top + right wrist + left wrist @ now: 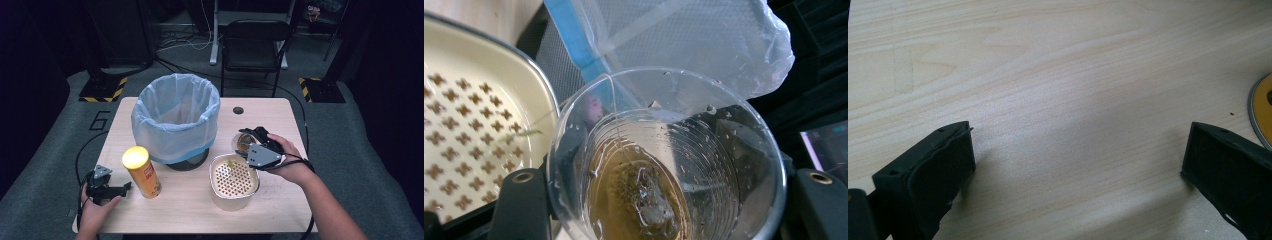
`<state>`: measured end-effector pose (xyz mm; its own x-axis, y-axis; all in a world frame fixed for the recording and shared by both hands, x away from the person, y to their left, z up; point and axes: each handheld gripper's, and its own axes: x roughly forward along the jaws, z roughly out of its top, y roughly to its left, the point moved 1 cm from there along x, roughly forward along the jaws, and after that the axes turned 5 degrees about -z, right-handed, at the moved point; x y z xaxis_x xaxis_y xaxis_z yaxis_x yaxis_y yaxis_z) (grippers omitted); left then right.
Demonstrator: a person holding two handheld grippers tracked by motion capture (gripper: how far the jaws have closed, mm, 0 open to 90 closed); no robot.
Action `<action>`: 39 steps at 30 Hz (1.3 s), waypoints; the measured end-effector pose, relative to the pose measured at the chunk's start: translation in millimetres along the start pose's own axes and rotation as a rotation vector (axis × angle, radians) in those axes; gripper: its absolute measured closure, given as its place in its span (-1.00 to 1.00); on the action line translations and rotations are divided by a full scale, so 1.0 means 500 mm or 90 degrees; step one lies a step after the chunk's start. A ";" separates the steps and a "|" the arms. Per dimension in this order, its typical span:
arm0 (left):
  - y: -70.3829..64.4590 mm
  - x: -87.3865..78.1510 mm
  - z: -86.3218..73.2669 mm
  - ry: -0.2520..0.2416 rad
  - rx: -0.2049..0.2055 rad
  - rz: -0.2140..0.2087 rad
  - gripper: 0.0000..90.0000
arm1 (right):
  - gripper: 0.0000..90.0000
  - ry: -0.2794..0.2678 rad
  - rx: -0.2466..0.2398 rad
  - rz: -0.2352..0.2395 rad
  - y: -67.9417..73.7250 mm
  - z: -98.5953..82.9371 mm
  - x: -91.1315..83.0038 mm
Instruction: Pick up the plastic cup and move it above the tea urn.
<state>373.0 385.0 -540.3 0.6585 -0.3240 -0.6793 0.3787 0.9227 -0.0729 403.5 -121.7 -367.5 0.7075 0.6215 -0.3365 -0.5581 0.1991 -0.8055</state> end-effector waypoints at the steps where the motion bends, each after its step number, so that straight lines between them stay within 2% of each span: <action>1: 0.000 0.000 0.000 0.000 0.000 0.000 -1.00 | -0.26 0.001 -0.012 -0.005 0.002 0.001 0.000; 5: 0.000 0.000 0.000 0.000 0.000 0.000 -1.00 | -0.26 0.016 -0.045 -0.012 0.014 0.005 0.002; 10: 0.000 0.000 0.000 0.000 0.000 0.000 -1.00 | -0.25 0.033 -0.108 -0.035 0.030 0.011 0.006; 14: 0.000 0.000 0.000 0.000 0.000 0.000 -1.00 | -0.24 0.060 -0.182 -0.062 0.049 0.017 0.011; 17: 0.000 0.000 0.000 0.000 0.000 0.000 -1.00 | -0.23 0.080 -0.254 -0.082 0.065 0.022 0.015; 19: 0.000 0.000 0.000 0.000 0.000 0.000 -1.00 | -0.22 0.087 -0.289 -0.095 0.073 0.025 0.016; 23: 0.000 0.000 0.000 0.000 0.000 0.000 -1.00 | -0.21 0.108 -0.364 -0.136 0.092 0.031 0.018; 25: 0.000 0.000 0.000 0.000 0.000 0.000 -1.00 | -0.21 0.116 -0.404 -0.147 0.098 0.035 0.019; 28: 0.000 0.000 0.000 0.000 0.000 0.000 -1.00 | -0.20 0.122 -0.473 -0.178 0.108 0.040 0.018; 29: 0.000 0.000 0.000 0.000 0.000 0.000 -1.00 | -0.20 0.125 -0.483 -0.187 0.111 0.040 0.017; 31: 0.000 0.000 0.000 0.000 0.000 0.000 -1.00 | -0.20 0.135 -0.523 -0.208 0.121 0.043 0.016; 33: 0.000 0.000 0.000 0.000 0.000 0.000 -1.00 | -0.20 0.148 -0.610 -0.227 0.125 0.049 0.018; 35: 0.000 0.000 0.000 0.000 0.000 0.000 -1.00 | -0.20 0.154 -0.662 -0.231 0.134 0.049 0.019; 36: 0.000 0.000 0.000 -0.001 -0.002 0.000 -1.00 | -0.20 0.165 -0.670 -0.213 0.139 0.046 0.020; 37: 0.000 0.000 0.000 0.000 0.000 0.000 -1.00 | -0.20 0.160 -0.701 -0.248 0.139 0.051 0.019; 38: 0.000 0.000 0.000 0.000 -0.001 0.000 -1.00 | -0.20 0.164 -0.708 -0.254 0.144 0.048 0.019; 39: 0.000 0.000 0.000 0.000 0.000 0.000 -1.00 | -0.21 0.165 -0.697 -0.259 0.146 0.047 0.018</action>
<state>373.0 385.0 -540.3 0.6584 -0.3241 -0.6793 0.3787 0.9226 -0.0731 359.0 -83.9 -417.8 0.8833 0.4658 0.0523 0.3037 -0.4836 -0.8209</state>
